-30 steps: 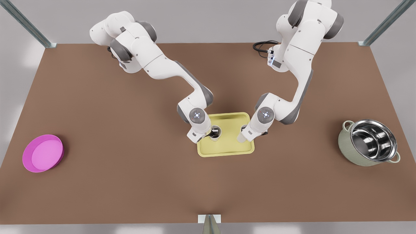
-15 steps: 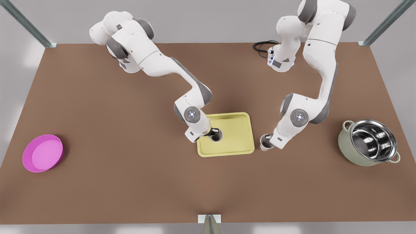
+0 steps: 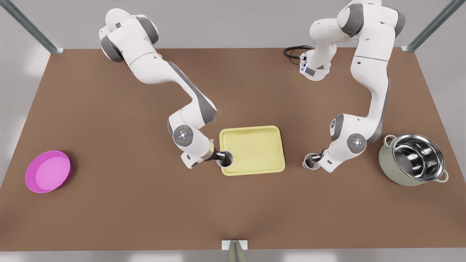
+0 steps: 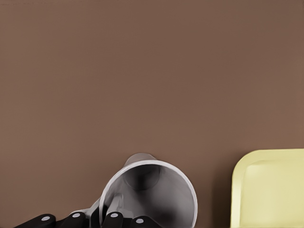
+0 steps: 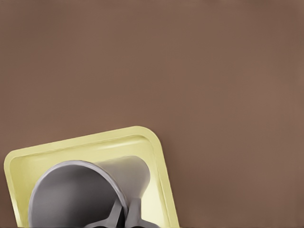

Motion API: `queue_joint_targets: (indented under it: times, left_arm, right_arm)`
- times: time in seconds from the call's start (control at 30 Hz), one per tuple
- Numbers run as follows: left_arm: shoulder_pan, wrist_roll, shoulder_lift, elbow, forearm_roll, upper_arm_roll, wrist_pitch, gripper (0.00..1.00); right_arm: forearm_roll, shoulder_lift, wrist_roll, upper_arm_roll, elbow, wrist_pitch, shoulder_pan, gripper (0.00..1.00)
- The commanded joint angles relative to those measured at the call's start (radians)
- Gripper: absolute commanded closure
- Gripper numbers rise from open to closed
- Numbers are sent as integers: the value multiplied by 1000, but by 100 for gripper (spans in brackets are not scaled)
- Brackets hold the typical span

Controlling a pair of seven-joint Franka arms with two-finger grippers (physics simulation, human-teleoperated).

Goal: Use the left arm to pick up the white IKEA cup from the tray and place it on the middle-left position; use the right arm to pick up the white IKEA cup from the tray and place it on the middle-right position

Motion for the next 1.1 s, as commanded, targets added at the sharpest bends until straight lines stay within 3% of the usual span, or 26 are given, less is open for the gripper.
queue_joint_targets:
  times: [0.0,0.03,0.07,0.1,0.13,0.27,0.33,0.4,0.5,0.57,0.73,0.8,0.83,1.07]
  left_arm:
    - [0,265,3,0,-25,0,30,95]
    - [0,265,8,0,-25,1,37,95]
    - [2,265,8,0,-25,1,37,87]
    - [2,265,8,0,-25,1,37,27]
    - [2,265,5,0,-25,1,35,0]
    - [0,267,-52,5,-10,1,-41,0]
    - [2,264,-231,14,18,4,-273,0]
    - [2,259,-265,172,25,6,-489,0]
    - [17,110,-297,246,5,18,-562,0]
    - [25,118,-390,209,7,21,-571,0]
    - [23,123,-363,217,7,20,-557,0]
    - [17,123,-357,217,12,15,-536,0]
    - [17,121,-357,217,16,15,-531,0]
    - [21,118,-354,215,13,15,-526,0]
  right_arm:
    - [-69,-4,-23,-3,-1,-48,-27,98]
    - [-72,-3,-78,-9,-3,-50,-53,98]
    - [-72,-3,-128,-9,-6,-50,-84,98]
    - [-70,-3,-214,-9,-6,-63,-136,98]
    - [-72,-3,-319,-9,-7,-93,-190,98]
    - [-70,-3,-717,-9,-7,-159,-388,98]
    - [-70,2,-810,-9,-9,-159,-428,98]
    - [-72,8,-896,-7,-24,-159,-468,98]
    - [-73,57,-942,-17,-32,-191,-509,98]
    - [-72,77,-977,-17,-44,-208,-517,98]
    - [-108,97,-980,-20,-47,-205,-517,95]
    - [-104,97,-972,-20,-46,-205,-517,10]
    - [-99,96,-977,-21,-46,-205,-517,0]
    - [-96,60,-962,-18,-38,-266,-514,0]
